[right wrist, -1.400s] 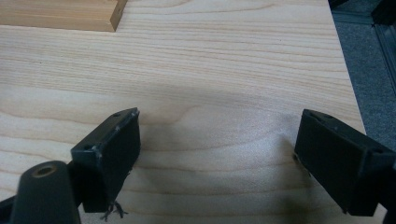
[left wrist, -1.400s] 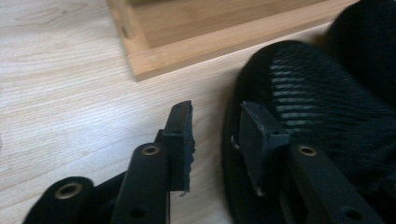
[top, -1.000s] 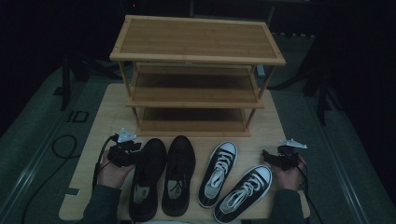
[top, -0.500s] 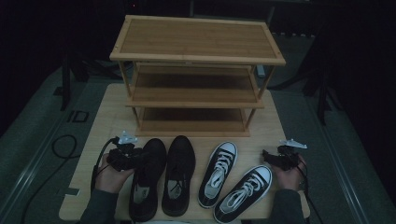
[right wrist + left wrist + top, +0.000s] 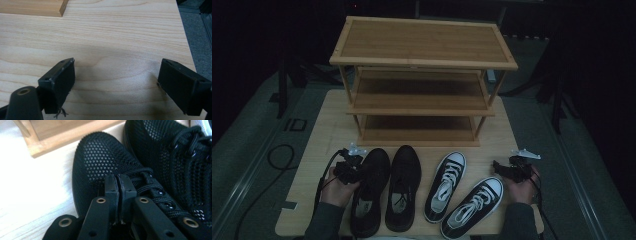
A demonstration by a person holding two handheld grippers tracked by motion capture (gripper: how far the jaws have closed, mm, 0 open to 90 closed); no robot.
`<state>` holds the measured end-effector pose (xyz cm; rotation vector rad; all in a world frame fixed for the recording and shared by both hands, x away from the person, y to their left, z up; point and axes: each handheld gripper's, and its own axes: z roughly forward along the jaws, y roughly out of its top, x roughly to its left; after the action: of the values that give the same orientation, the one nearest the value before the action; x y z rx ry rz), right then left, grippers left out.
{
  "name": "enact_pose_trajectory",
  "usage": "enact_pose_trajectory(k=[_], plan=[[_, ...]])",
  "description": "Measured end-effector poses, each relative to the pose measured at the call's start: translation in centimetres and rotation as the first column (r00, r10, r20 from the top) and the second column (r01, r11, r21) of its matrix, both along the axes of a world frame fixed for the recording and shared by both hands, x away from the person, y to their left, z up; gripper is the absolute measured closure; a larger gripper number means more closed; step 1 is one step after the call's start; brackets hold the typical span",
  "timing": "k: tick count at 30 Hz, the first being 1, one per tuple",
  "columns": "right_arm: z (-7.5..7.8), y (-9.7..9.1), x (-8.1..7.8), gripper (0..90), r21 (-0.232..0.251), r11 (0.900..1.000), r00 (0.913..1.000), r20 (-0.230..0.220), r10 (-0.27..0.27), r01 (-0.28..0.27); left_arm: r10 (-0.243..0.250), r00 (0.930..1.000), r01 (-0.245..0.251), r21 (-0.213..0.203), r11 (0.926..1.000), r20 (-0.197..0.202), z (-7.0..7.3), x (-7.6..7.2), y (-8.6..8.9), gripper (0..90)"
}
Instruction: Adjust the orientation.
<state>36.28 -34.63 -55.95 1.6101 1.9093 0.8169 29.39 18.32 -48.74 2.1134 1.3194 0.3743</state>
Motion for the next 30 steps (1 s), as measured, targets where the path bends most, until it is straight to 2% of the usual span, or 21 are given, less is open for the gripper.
enact_pose_trajectory(k=[4,7,9,13,16,20,25,26,29,30], plan=[[0.0,0.0,0.0,14.1,0.000,1.0000,1.0000,0.000,0.000,0.000,0.022,0.9992,-0.022,-0.025,0.9995,0.034,0.6,0.0,0.4,88.2],[0.0,0.0,0.0,14.1,0.000,1.0000,1.0000,0.000,0.000,0.000,0.027,0.9986,-0.026,-0.012,0.9996,0.046,0.8,0.4,0.4,88.3],[0.0,0.0,0.0,14.2,0.000,1.0000,1.0000,0.000,0.000,0.000,0.034,0.9984,-0.033,-0.024,0.9992,0.045,0.8,0.8,0.5,88.4],[0.0,0.0,0.0,14.1,0.000,1.0000,1.0000,0.000,0.000,0.000,0.029,0.9977,-0.026,-0.042,0.9988,0.062,1.4,1.6,0.8,88.4],[0.0,0.0,0.0,14.1,0.000,1.0000,1.0000,0.000,0.000,0.000,0.019,0.9967,-0.013,-0.074,0.9972,0.079,2.0,2.4,0.9,88.4],[0.0,0.0,0.0,14.1,-0.001,1.0000,1.0000,0.000,0.001,-0.001,0.021,0.9957,-0.014,-0.074,0.9971,0.090,2.4,3.3,0.8,88.4],[0.0,0.0,0.0,14.1,-0.001,1.0000,1.0000,0.000,0.001,-0.001,0.017,0.9947,-0.011,-0.065,0.9978,0.101,3.0,5.4,0.8,88.3],[0.0,0.0,0.0,14.1,-0.001,1.0000,1.0000,0.000,0.001,-0.001,0.027,0.9937,-0.022,-0.049,0.9985,0.109,2.9,6.3,0.7,88.3],[0.0,0.0,0.0,14.1,-0.001,1.0000,1.0000,0.000,0.001,-0.001,0.038,0.9936,-0.033,-0.052,0.9981,0.106,2.5,7.0,0.7,88.2],[0.0,0.0,0.0,14.1,-0.002,1.0000,1.0000,0.000,0.001,-0.001,0.045,0.9942,-0.042,-0.030,0.9987,0.098,1.9,7.4,0.4,88.1]])
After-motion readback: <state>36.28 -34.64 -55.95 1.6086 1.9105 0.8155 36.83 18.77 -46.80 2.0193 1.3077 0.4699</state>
